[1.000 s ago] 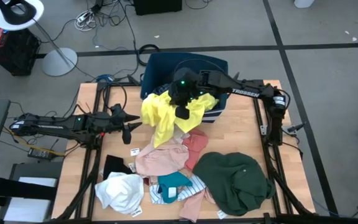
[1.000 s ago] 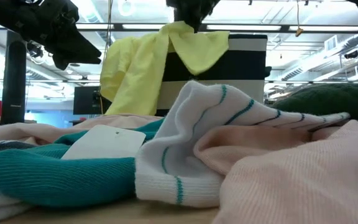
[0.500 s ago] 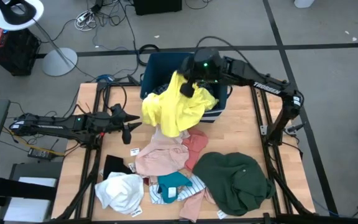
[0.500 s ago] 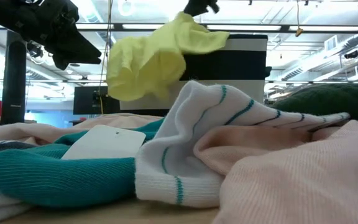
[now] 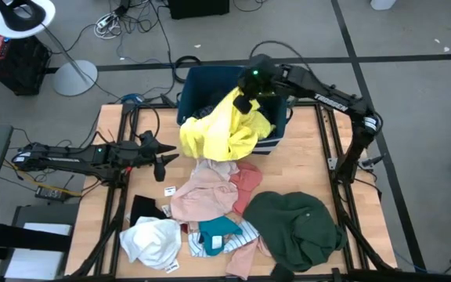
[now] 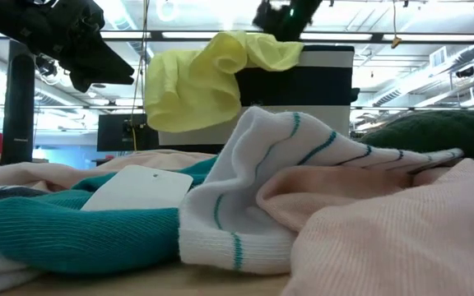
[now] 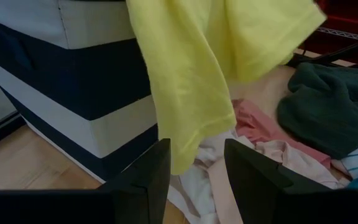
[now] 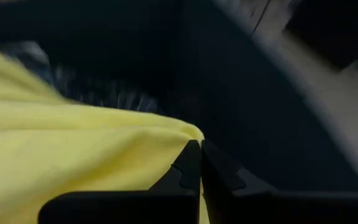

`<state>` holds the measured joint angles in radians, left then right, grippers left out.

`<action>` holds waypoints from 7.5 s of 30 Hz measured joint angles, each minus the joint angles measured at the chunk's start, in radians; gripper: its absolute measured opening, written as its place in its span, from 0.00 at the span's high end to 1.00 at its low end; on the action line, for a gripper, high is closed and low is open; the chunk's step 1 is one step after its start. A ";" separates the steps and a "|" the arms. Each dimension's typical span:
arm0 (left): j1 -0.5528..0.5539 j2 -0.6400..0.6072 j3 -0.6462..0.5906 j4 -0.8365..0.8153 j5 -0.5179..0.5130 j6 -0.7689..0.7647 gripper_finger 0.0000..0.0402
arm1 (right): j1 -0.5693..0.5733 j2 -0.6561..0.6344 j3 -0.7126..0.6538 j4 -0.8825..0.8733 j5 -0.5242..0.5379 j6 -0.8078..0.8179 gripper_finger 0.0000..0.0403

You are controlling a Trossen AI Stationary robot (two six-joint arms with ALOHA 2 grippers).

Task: Sort clothes
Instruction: Put the yellow shirt into the blue laundry bin, then put the green shirt into the blue laundry bin

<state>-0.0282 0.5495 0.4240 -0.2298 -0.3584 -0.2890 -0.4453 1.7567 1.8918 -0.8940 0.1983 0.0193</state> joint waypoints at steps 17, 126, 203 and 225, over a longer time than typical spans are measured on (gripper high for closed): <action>0.000 0.000 0.000 0.000 0.000 0.000 0.61 | -0.099 0.324 -0.202 -0.151 -0.115 0.120 0.99; 0.001 0.000 0.001 0.166 0.008 0.020 0.61 | 0.381 -0.429 -0.256 -0.326 0.051 0.343 0.66; -0.022 0.295 0.000 0.389 0.232 0.026 0.61 | 0.878 -0.538 -0.353 -0.455 0.378 0.812 1.00; -0.025 0.295 0.000 0.393 0.199 0.076 0.61 | 0.509 -0.213 0.322 -0.250 0.260 0.168 1.00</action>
<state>-0.0528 0.8444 0.4240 0.1630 -0.1596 -0.2131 0.0638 1.5440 2.2135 -1.1436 0.4586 0.1875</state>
